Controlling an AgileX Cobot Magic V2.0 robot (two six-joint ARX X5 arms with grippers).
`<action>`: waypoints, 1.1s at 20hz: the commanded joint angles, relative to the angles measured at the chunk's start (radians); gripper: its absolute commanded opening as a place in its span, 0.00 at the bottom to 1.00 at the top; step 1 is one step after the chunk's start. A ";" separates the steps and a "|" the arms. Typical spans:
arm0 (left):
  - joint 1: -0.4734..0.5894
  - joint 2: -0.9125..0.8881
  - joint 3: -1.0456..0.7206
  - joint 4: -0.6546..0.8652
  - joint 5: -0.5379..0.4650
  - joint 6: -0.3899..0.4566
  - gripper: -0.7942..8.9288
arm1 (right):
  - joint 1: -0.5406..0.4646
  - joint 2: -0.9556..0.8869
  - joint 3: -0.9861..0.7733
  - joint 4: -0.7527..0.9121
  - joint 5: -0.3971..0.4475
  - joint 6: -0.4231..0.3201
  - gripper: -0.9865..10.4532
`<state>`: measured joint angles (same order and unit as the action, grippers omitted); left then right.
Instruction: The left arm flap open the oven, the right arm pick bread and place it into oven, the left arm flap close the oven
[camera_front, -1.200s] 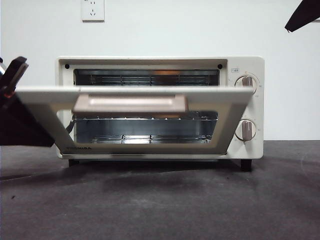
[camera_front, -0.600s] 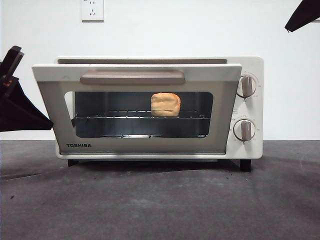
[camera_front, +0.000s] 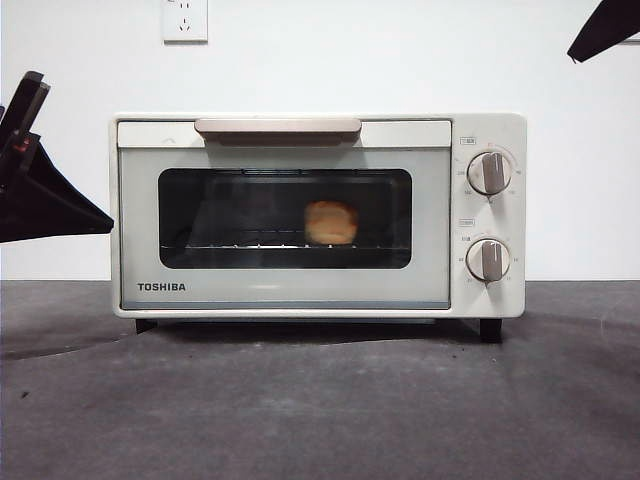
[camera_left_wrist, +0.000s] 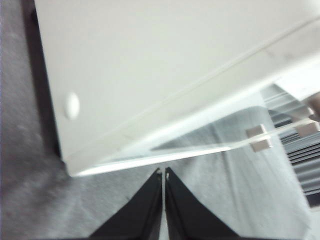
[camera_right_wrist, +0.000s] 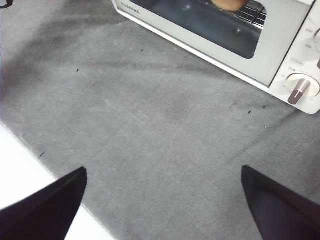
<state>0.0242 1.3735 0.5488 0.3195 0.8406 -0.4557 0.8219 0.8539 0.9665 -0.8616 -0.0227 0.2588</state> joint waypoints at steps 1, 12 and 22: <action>-0.005 -0.003 0.013 0.010 0.045 -0.041 0.10 | 0.008 0.007 0.017 0.012 0.005 0.000 0.52; -0.119 -0.453 0.098 -0.364 -0.150 0.054 0.10 | 0.007 0.008 0.017 0.055 0.026 -0.005 0.52; -0.251 -0.668 0.421 -1.144 -0.477 0.404 0.10 | 0.007 0.008 0.017 0.069 0.037 -0.005 0.52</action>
<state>-0.2253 0.6979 0.9524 -0.8177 0.3664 -0.1013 0.8219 0.8543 0.9665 -0.8032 0.0128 0.2584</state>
